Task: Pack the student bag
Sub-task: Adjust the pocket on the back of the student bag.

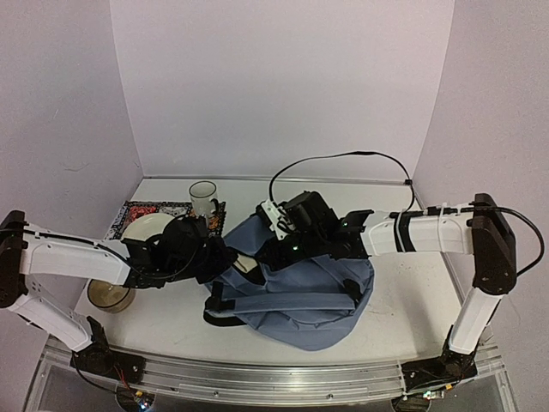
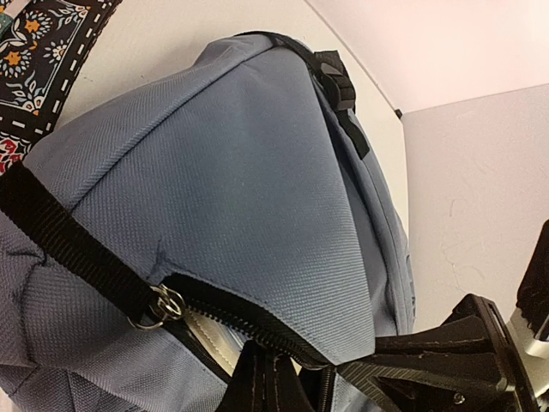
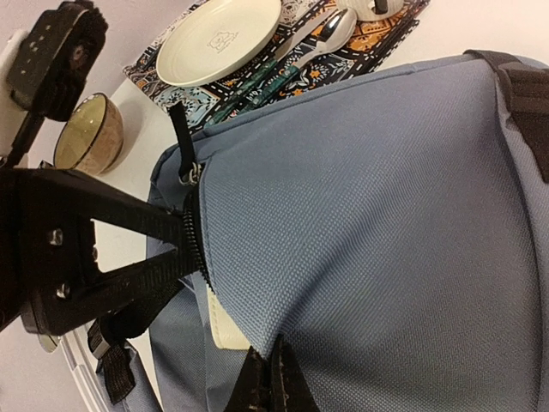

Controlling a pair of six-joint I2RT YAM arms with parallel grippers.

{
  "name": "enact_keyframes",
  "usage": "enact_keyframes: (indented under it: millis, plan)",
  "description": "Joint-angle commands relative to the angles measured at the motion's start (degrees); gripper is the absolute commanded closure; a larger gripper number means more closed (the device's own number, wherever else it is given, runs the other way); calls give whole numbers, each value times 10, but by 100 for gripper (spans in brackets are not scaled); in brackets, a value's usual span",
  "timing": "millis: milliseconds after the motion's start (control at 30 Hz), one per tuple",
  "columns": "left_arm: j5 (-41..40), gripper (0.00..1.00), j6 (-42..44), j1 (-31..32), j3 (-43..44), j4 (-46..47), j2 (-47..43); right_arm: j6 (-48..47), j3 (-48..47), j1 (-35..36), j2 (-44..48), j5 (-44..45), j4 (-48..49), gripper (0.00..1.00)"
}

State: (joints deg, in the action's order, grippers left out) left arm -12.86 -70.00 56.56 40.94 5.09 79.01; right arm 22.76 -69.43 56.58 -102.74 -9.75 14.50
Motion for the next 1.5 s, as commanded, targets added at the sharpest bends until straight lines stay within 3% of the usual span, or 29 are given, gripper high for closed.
enact_keyframes:
  millis: [0, 233, 367, 567, 767, 967, 1233, 1467]
  plan:
    - [13, 100, 49, -19, -5, 23, -9, -10, -17, 14, 32, -58, 16, 100]
    - [5, 100, 44, -20, 22, 52, 58, -11, -53, 37, 4, -87, 7, 100]
    - [4, 100, 32, -20, 14, 124, 66, -6, -51, 42, -9, -85, 7, 100]
    - [14, 100, 29, -19, 2, 226, 89, -1, -31, 42, -31, -28, -1, 100]
    - [-7, 96, 20, -19, -19, 243, 125, 3, -23, 42, -50, 18, -11, 97]
    - [43, 95, 10, -2, -6, 278, 150, 2, -31, 42, -53, 6, -14, 92]
    - [10, 80, 52, -14, -27, 272, 124, -26, -24, 42, 12, 45, -36, 75]
    - [80, 70, 46, -16, -48, 270, 102, -43, -27, 42, 35, 63, -57, 68]
